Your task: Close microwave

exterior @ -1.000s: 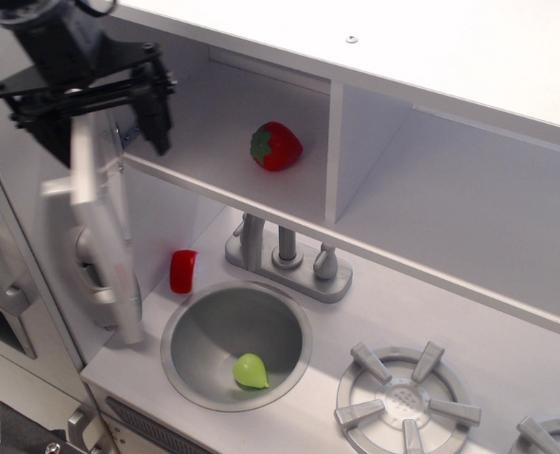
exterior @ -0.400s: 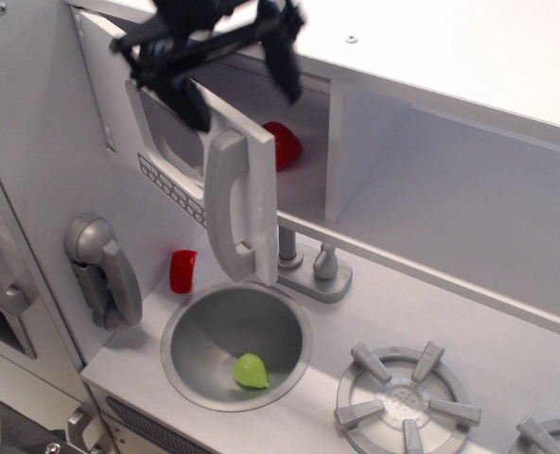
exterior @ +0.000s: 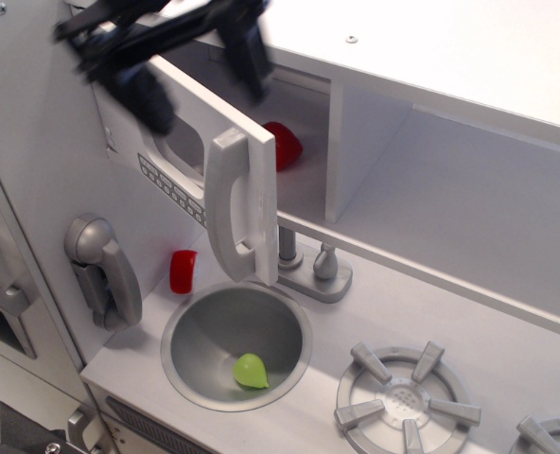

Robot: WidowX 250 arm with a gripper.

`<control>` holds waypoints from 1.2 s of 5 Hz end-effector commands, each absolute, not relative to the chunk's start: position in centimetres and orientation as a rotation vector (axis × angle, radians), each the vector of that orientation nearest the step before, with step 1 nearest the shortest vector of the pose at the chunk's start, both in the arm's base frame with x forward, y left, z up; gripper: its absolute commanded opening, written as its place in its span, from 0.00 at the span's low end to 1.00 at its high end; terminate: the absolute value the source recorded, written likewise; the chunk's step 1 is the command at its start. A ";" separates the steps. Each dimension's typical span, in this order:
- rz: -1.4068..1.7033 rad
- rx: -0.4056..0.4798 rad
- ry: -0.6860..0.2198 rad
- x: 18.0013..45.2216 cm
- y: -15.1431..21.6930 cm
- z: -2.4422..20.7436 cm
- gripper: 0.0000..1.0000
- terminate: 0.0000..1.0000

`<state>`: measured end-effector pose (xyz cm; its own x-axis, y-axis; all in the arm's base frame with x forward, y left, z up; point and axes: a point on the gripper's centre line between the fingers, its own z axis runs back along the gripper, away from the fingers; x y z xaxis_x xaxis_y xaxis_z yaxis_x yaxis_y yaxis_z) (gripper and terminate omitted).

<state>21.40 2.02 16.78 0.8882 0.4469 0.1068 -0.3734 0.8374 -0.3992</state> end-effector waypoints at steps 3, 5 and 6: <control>0.540 -0.105 -0.175 22.0 10.9 11.9 1.00 0.00; 0.475 -0.140 -0.267 24.8 9.8 11.2 1.00 0.00; 0.483 -0.151 -0.293 25.9 9.4 11.3 1.00 0.00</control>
<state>26.31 8.85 9.14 0.8517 0.4834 0.2024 -0.4427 0.8704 -0.2155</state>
